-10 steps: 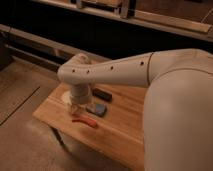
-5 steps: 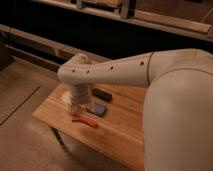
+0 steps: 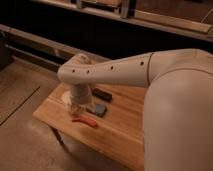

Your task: Pick up the ceramic cup

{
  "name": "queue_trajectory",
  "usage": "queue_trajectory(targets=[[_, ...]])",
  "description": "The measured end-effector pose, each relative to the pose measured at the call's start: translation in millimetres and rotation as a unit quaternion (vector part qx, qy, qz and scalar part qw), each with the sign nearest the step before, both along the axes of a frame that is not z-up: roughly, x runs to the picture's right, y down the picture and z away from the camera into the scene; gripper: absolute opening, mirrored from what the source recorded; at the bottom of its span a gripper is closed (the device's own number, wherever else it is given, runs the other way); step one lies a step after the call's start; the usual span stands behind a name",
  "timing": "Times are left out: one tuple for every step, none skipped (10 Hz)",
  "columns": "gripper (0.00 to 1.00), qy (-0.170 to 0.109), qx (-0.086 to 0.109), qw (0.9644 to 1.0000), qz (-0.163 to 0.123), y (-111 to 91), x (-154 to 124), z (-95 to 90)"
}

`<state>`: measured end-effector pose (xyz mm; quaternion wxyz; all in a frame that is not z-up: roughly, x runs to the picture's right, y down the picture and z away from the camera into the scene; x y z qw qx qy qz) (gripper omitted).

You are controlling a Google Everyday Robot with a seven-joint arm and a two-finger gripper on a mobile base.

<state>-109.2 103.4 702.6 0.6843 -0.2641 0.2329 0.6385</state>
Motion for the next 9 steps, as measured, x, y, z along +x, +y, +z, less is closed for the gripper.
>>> queue_trajectory(targets=[[0.65,0.0,0.0,1.0,0.0,0,0,0.0],[0.65,0.0,0.0,1.0,0.0,0,0,0.0],[0.65,0.0,0.0,1.0,0.0,0,0,0.0],[0.65,0.0,0.0,1.0,0.0,0,0,0.0],[0.65,0.0,0.0,1.0,0.0,0,0,0.0],[0.65,0.0,0.0,1.0,0.0,0,0,0.0],[0.65,0.002,-0.001,1.0,0.004,0,-1,1.2],[0.65,0.007,0.001,0.9998,0.019,-1,-4,6.6],[0.65,0.015,0.008,0.999,0.042,-5,-8,16.0]])
